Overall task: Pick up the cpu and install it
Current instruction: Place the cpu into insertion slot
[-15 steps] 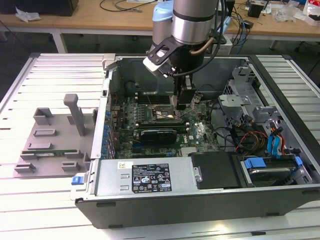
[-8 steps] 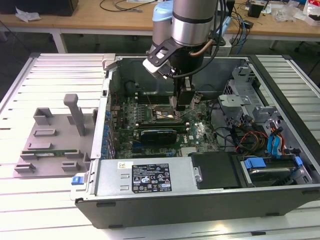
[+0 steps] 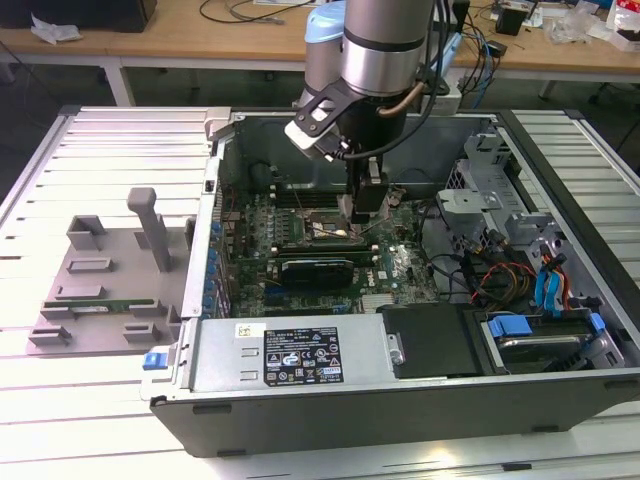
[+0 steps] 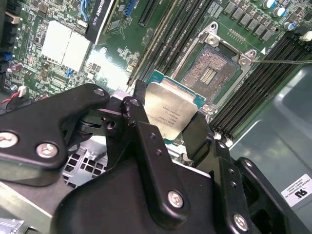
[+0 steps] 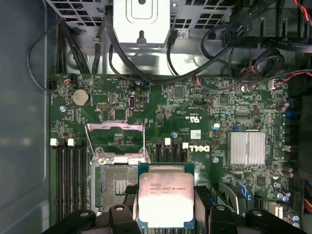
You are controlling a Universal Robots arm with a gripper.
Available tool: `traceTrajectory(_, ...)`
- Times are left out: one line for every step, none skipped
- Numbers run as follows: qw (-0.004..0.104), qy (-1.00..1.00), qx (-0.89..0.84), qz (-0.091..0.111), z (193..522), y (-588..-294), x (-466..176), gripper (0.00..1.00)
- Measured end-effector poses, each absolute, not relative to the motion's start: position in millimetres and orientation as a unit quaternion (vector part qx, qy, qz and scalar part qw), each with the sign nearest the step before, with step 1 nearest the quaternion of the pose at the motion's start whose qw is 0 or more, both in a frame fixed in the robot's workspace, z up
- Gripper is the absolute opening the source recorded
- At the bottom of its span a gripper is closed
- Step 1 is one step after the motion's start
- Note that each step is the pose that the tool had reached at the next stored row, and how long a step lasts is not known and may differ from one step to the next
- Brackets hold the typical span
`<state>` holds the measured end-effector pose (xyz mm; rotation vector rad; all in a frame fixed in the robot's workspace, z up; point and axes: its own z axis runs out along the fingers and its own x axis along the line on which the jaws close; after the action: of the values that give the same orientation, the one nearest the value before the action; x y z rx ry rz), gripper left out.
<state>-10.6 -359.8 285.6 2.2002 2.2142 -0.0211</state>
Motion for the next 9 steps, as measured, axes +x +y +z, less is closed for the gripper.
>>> traceTrajectory(0.010,0.709,0.705,-0.007,285.2,-359.8,-10.6,0.55)
traceTrajectory(0.010,0.709,0.705,-0.007,284.6,-359.8,-10.7,0.55)
traceTrajectory(0.010,0.709,0.705,-0.007,284.2,-359.8,-10.7,0.55)
traceTrajectory(0.010,0.709,0.705,-0.007,283.9,-359.8,-10.7,0.55)
traceTrajectory(0.010,0.709,0.705,-0.007,283.6,-359.8,-10.8,0.55)
traceTrajectory(0.010,0.709,0.705,-0.007,283.4,-359.8,-10.8,0.55)
traceTrajectory(0.010,0.709,0.705,-0.007,282.9,-359.7,-10.8,0.55)
traceTrajectory(0.010,0.709,0.705,-0.007,282.4,-359.8,-10.8,0.55)
traceTrajectory(0.010,0.709,0.705,-0.007,282.1,-359.7,-10.8,0.55)
